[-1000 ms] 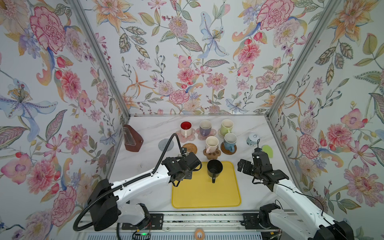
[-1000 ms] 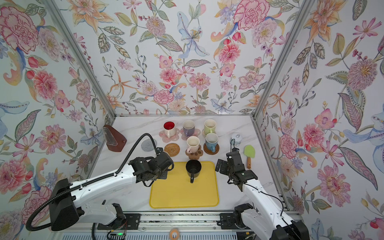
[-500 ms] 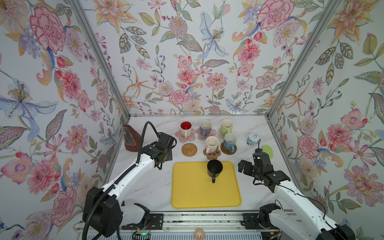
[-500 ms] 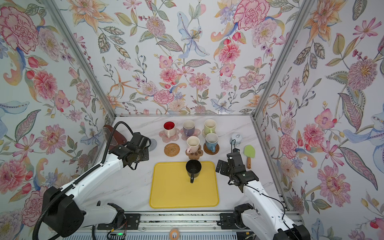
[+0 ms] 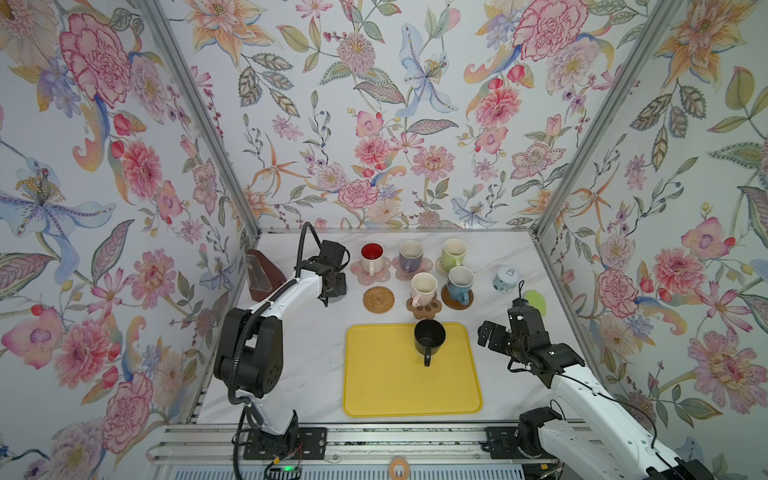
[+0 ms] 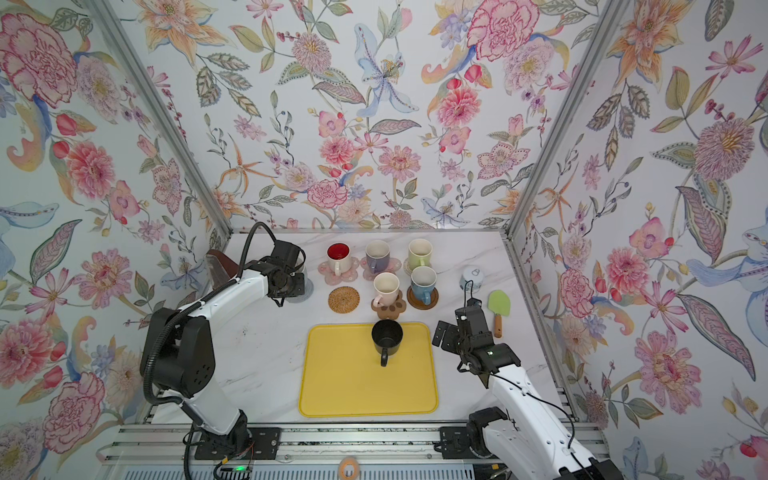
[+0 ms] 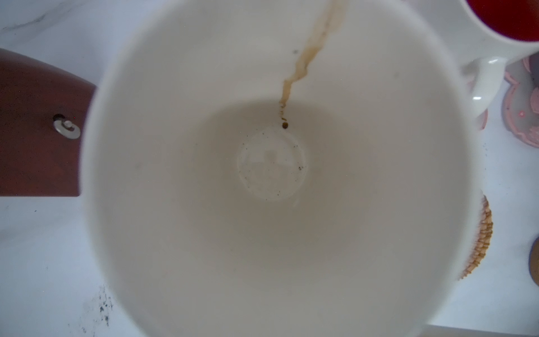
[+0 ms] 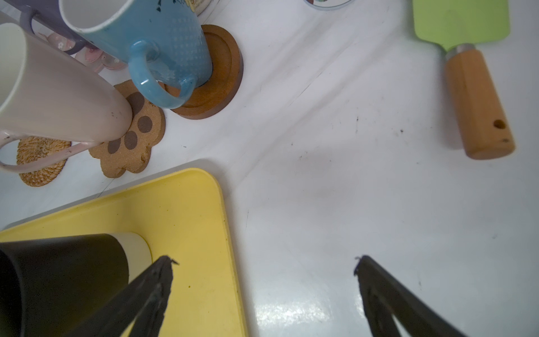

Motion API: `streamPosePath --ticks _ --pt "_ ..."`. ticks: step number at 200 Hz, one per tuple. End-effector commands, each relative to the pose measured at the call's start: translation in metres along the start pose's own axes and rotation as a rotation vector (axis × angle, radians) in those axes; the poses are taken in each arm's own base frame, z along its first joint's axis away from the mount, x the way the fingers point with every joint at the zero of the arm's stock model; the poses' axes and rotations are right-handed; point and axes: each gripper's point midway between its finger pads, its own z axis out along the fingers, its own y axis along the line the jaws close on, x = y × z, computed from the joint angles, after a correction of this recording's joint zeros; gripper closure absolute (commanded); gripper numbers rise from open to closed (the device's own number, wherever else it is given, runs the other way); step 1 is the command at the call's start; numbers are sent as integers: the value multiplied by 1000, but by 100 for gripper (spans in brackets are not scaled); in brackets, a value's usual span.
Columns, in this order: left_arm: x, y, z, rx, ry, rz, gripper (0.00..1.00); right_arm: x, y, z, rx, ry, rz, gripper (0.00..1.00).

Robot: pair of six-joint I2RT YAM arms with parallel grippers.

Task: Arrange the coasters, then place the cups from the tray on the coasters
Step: 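Lower the light blue mug onto the grey coaster beside the metronome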

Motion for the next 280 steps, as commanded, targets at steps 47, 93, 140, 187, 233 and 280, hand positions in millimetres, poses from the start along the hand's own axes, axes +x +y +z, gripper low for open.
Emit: streamPosePath --ticks 47,93,140,187,233,280 --pt "-30 4 6 -10 -52 7 100 -6 -2 -7 13 -22 13 1" --pt "-23 8 16 -25 -22 1 100 -4 -3 -7 14 -19 11 1" --pt "-20 13 19 -46 -6 -2 100 -4 -3 -7 13 -22 9 1" --pt "-16 14 15 -43 -2 1 100 -4 -4 -6 20 -18 5 1" --pt "-16 16 8 -46 -6 5 100 -5 -2 -4 13 -17 7 1" --pt "-10 15 13 -40 11 8 100 -4 -2 -4 13 -14 8 1"
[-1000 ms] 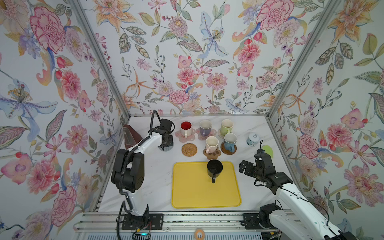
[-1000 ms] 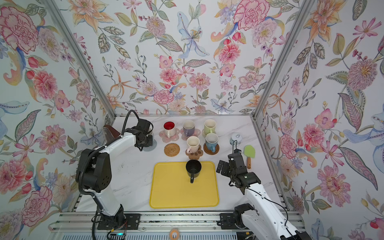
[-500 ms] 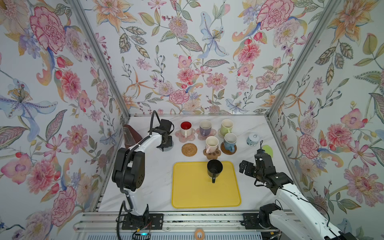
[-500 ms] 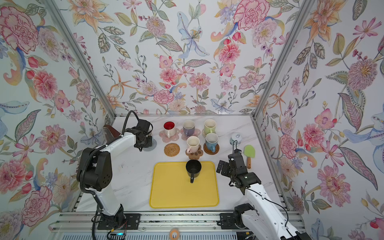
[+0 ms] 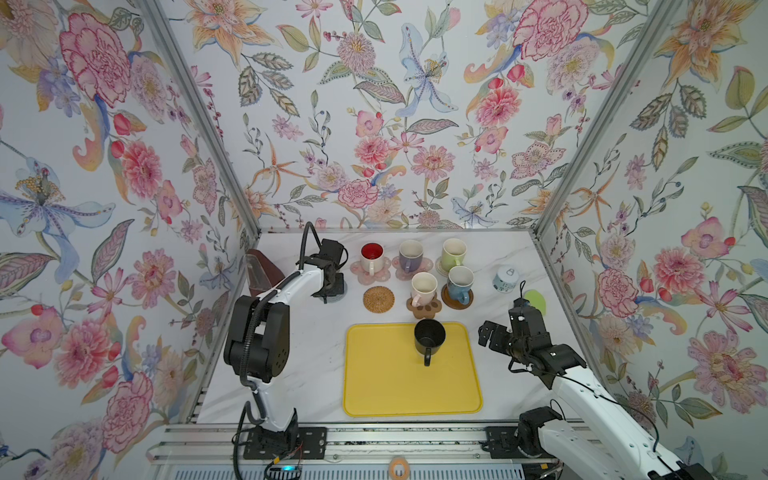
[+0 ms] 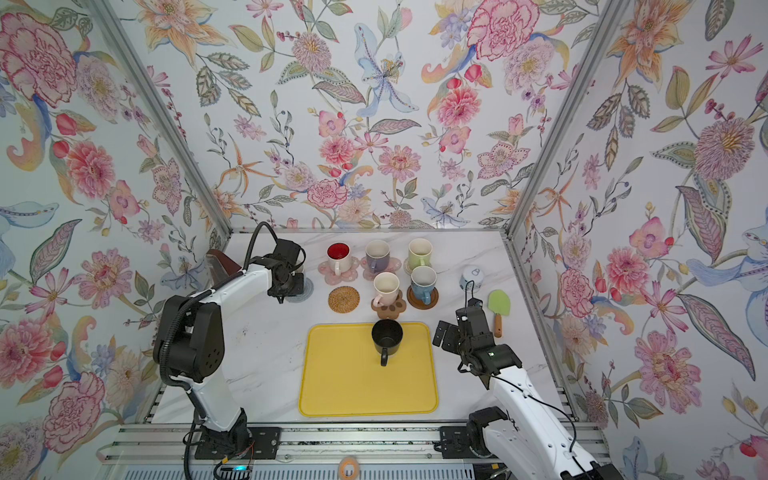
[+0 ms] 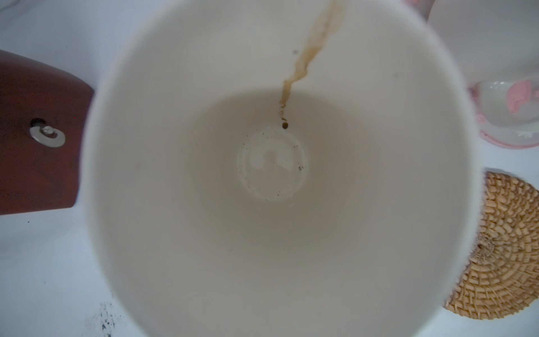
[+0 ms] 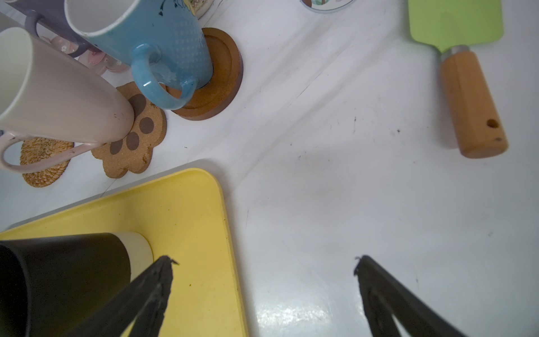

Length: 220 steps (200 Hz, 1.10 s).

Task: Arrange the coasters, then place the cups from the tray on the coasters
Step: 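Lower the light blue mug onto the grey coaster beside the metronome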

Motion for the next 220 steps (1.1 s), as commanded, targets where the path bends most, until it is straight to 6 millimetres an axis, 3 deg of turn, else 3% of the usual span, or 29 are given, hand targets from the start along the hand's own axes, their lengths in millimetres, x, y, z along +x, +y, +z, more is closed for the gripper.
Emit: streamPosePath --ticks 1,200,220 --pt "-16 5 -11 -5 -58 -9 100 -4 -1 -1 13 -9 7 1" --pt "2 2 12 -1 0 -20 100 -4 -2 -1 18 -12 8 1" --pt "-1 2 8 3 -12 -25 87 -5 -2 -2 17 -14 9 1"
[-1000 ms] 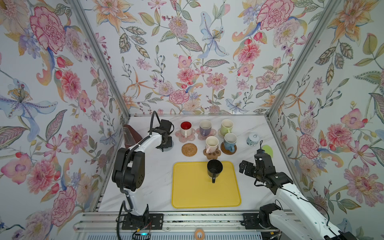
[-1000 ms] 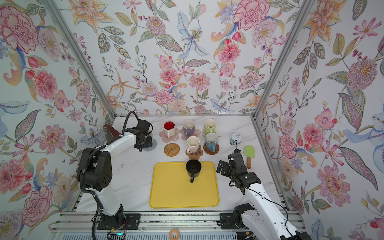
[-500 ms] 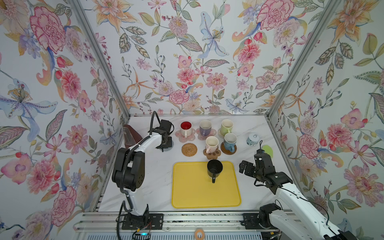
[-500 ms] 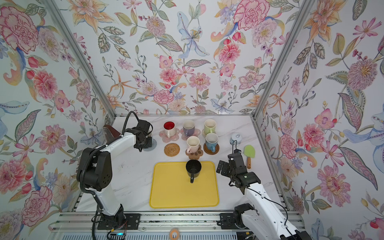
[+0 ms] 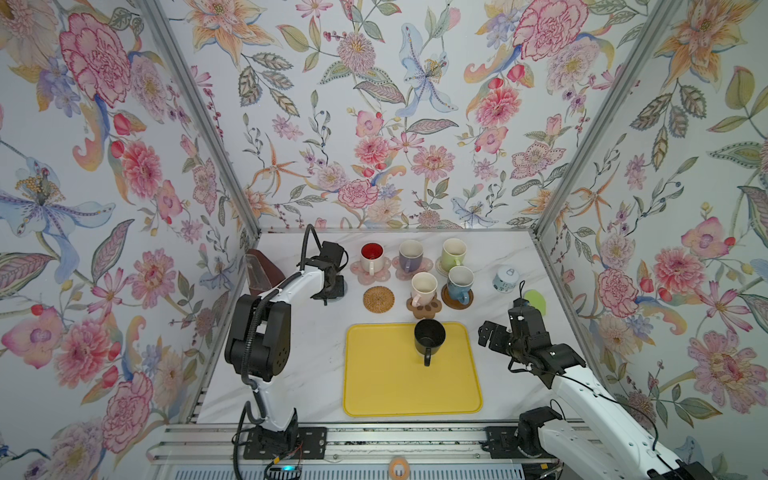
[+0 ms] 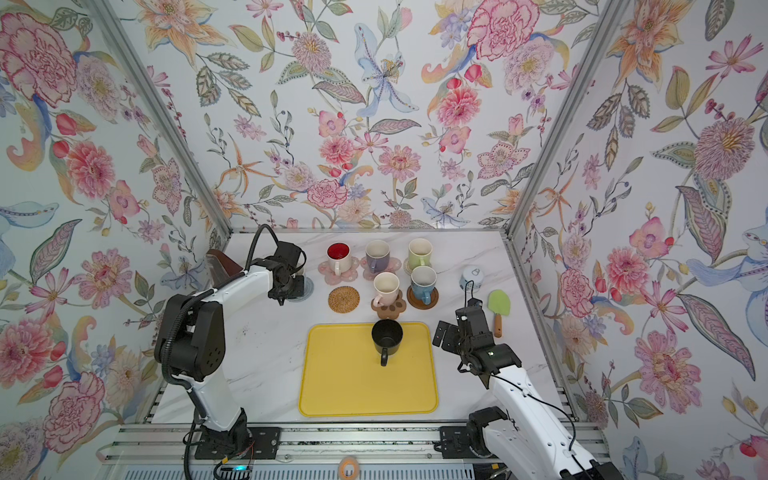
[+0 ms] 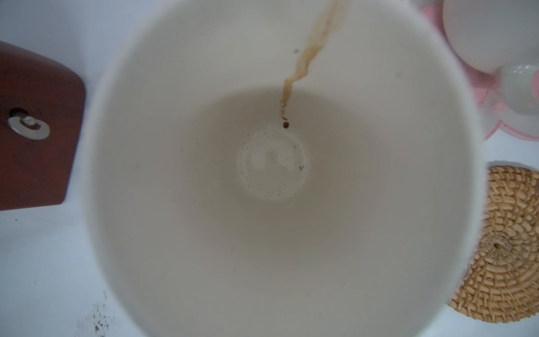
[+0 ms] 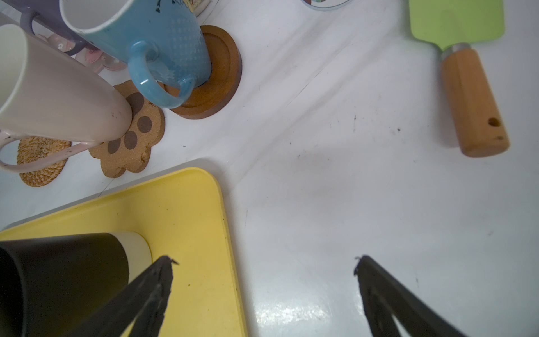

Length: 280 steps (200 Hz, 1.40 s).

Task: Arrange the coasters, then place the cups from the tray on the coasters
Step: 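Lower the light blue mug onto the grey coaster beside the metronome, then open the left gripper and draw back while the right gripper reaches toward the black mug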

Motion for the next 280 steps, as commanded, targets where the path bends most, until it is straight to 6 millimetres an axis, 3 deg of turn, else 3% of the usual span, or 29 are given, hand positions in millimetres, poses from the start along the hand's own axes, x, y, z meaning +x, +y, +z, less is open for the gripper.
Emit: streamPosePath --ticks 1,39,64,85,96,115,127,160,200,226,259,280 --pt "-9 2 0 5 -32 -25 87 -6 -1 -3 13 -20 11 1" --pt "-16 3 -10 13 -63 -35 51 -6 -1 -4 11 -19 10 1" --pt "-22 3 -21 20 -96 -46 35 -7 0 -4 10 -19 11 1" --pt "-31 8 -39 14 -146 -63 18 -8 1 -5 7 -20 11 1" --pt "-37 10 -54 24 -190 -69 1 -8 1 -5 7 -19 11 1" --pt "-45 11 -87 78 -289 -97 1 -8 2 -4 6 -16 13 1" --pt "-47 17 -121 121 -401 -134 1 -8 2 -2 6 -12 16 1" --pt "-21 33 -176 237 -685 -217 1 -10 5 1 4 -9 17 1" --pt "18 55 -184 255 -790 -312 1 -12 13 -1 -18 5 16 1" --pt "35 61 -187 273 -828 -337 1 -13 26 -14 -30 1 18 1" --pt "47 67 -183 259 -835 -346 1 -9 58 -33 -85 -16 20 2" --pt "50 69 -182 253 -840 -357 1 6 89 -44 -123 -6 -39 3"
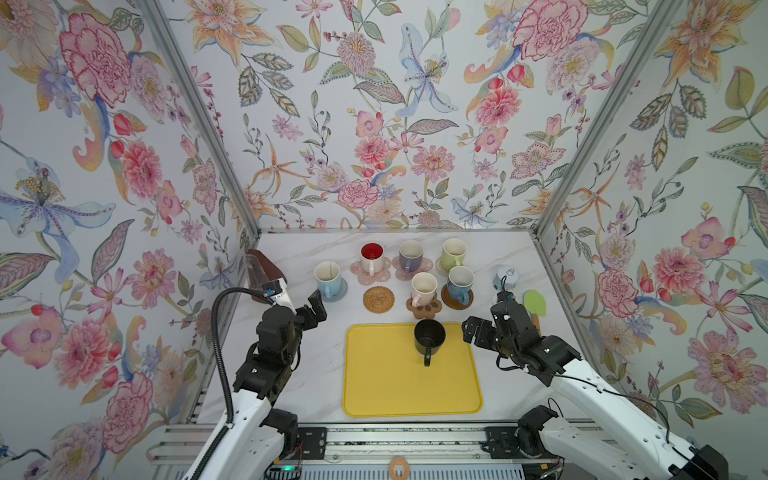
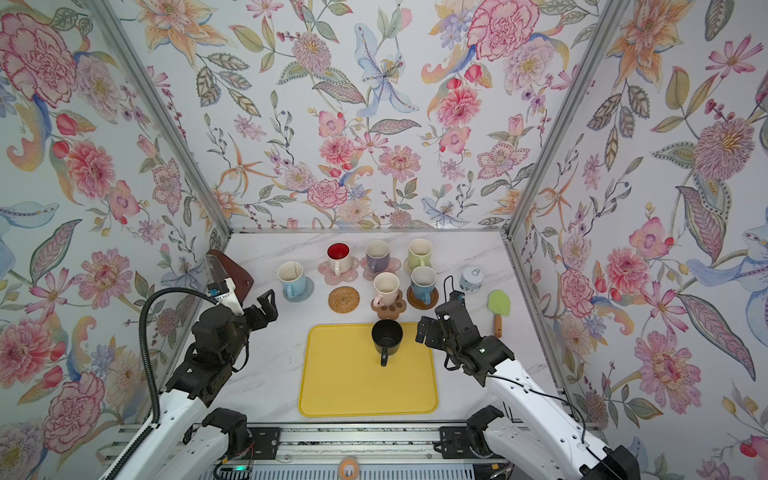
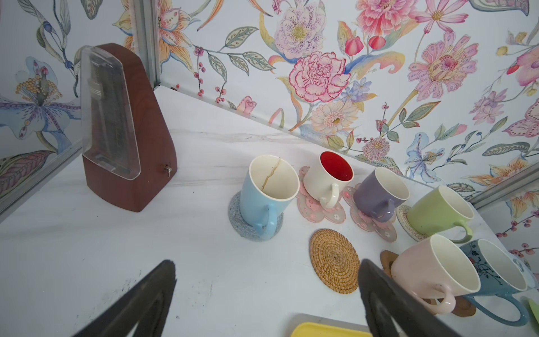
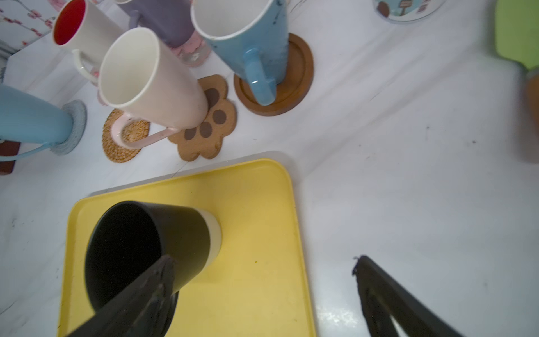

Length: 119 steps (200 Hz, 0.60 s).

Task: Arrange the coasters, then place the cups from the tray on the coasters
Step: 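Open the left gripper and draw back while the right gripper reaches toward the black mug, then lower the right gripper onto the black mug on the tray and grasp it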

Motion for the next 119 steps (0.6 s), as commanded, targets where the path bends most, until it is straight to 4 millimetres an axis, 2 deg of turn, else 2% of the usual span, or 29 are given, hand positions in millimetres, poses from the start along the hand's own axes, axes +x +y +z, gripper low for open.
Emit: streamPosePath --ticks 1,45,79,119 --pt "0 9 -1 -29 -29 -23 1 5 19 -11 15 -11 15 3" --pt "4 7 -4 -8 -21 -18 1 37 61 -9 4 22 -40 5" --pt "4 8 -8 -3 -23 -8 1 62 73 3 38 75 -69 6" --pt "5 6 -9 12 -32 -16 1 75 87 15 60 97 -117 7"
